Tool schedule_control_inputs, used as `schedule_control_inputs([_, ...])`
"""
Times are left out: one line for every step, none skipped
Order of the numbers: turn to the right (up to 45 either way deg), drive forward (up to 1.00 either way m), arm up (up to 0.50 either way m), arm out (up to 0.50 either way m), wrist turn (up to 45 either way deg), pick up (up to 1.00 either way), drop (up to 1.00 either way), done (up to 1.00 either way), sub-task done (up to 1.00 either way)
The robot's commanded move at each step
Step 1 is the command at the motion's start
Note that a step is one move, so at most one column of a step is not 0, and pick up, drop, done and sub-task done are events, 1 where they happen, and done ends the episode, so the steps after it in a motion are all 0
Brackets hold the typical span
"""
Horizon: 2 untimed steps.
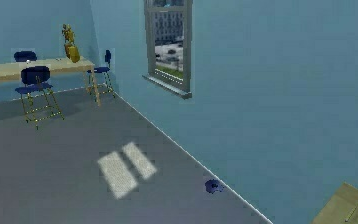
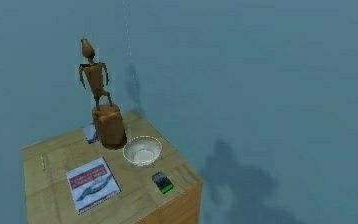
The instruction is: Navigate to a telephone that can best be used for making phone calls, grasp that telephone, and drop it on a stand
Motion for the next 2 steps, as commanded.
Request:
schedule_control_inputs([0.0, 0.0, 0.0, 0.24, 0.0, 0.0, 0.0, 0.0, 0.0])
schedule_control_inputs([0.0, 0.0, 0.0, 0.0, 45.0, 0.0, 0.0, 0.0, 0.0])
